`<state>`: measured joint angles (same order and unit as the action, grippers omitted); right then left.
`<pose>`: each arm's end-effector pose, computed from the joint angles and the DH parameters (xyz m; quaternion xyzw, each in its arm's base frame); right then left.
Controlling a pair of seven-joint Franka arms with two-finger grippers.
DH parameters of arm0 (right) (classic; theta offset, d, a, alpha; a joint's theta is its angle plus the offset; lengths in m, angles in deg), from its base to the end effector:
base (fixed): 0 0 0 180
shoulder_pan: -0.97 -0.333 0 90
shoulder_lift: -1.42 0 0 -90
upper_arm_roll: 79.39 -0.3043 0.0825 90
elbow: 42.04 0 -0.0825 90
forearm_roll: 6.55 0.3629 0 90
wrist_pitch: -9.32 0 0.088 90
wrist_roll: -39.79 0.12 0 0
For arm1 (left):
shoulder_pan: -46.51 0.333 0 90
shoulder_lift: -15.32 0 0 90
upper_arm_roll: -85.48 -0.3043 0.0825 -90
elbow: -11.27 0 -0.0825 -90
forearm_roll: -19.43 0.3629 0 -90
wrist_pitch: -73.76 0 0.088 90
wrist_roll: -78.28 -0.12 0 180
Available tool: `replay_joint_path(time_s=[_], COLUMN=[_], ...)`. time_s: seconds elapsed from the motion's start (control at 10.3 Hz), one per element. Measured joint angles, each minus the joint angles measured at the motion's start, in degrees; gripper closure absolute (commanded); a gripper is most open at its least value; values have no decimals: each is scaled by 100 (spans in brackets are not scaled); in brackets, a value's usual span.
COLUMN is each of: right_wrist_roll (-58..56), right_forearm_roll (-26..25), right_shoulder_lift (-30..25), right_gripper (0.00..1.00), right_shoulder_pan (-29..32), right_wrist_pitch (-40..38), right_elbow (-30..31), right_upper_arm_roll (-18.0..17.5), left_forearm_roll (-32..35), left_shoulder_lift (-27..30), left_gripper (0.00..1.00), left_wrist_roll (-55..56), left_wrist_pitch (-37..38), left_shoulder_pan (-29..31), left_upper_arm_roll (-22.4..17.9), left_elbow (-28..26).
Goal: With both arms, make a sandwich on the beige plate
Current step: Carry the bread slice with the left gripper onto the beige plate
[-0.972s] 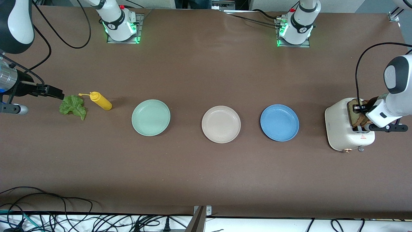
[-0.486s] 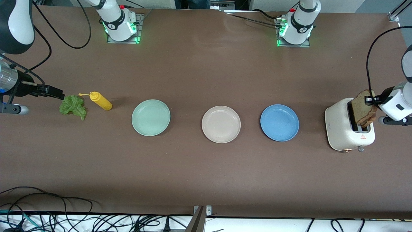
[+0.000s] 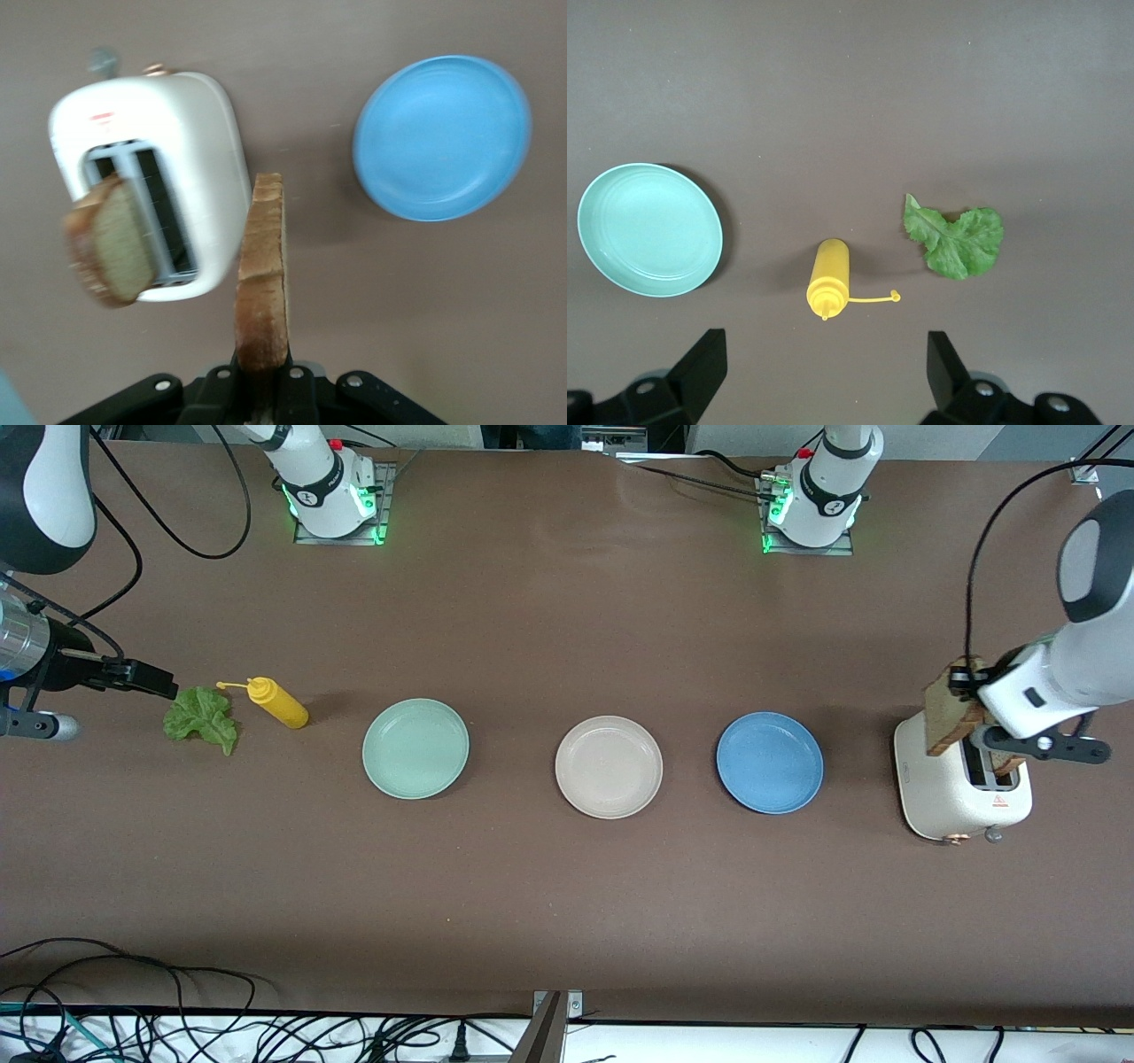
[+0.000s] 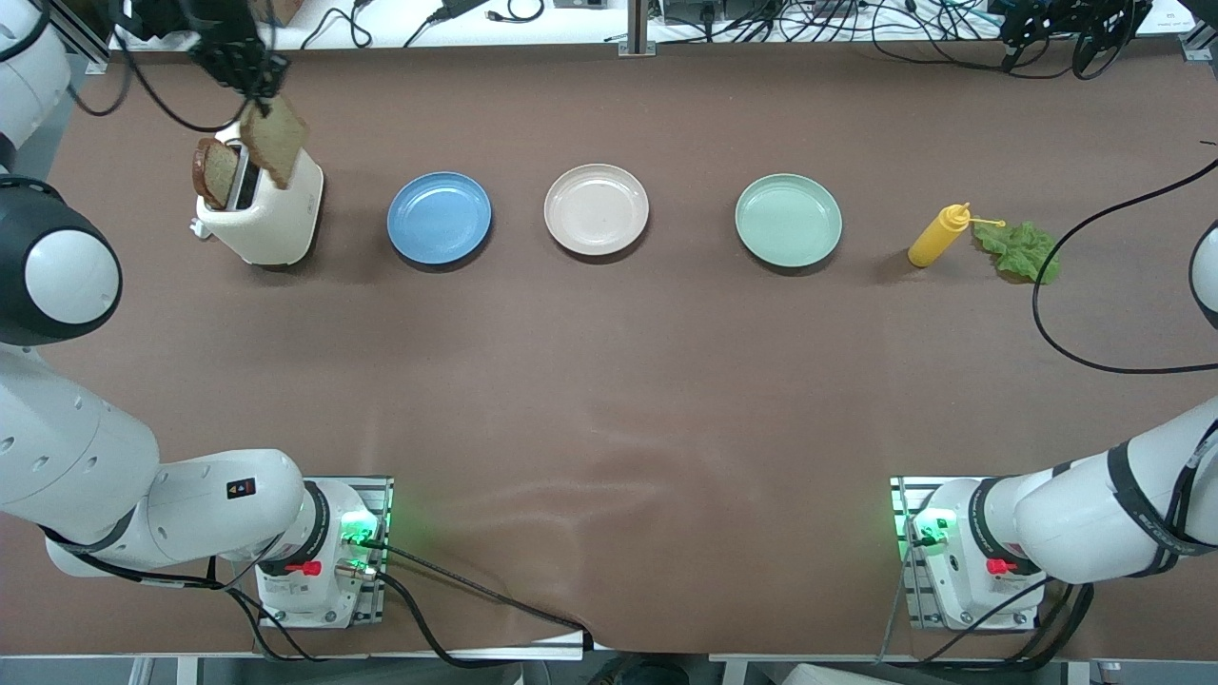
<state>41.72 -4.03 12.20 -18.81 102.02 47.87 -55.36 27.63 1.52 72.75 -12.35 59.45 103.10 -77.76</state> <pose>0.5775 -0.0206 0.5076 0.9964 -0.0552 -0.0618 0.0151 0.5739 -0.0139 0.4743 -0.9851 0.0941 0.1398 0.0340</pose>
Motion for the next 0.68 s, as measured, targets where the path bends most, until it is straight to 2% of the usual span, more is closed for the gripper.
replay_joint_path(time_s=[0.29,0.49,0.68], right_wrist_roll=[0,0,0], right_forearm_roll=[0,0,0], right_shoulder_lift=[1,2,4], right_gripper=[0,0,0], right_shoulder_pan=[-2,-3,-3], right_wrist_pitch=[0,0,0], right_elbow=[-1,-3,-7], right_upper_arm_roll=[-1,-3,-3], left_forearm_roll=[-1180,-1792,-2442], left_shoulder_lift=[-122,-377,-806], left_gripper=[100,100,100], left_wrist_roll=[84,310,410], left_wrist_pitch=[7,-68,-546], left_shoulder_pan=[-89,-371,-639], left_upper_arm_roll=[58,61,60], left_elbow=[-6,-15,-38])
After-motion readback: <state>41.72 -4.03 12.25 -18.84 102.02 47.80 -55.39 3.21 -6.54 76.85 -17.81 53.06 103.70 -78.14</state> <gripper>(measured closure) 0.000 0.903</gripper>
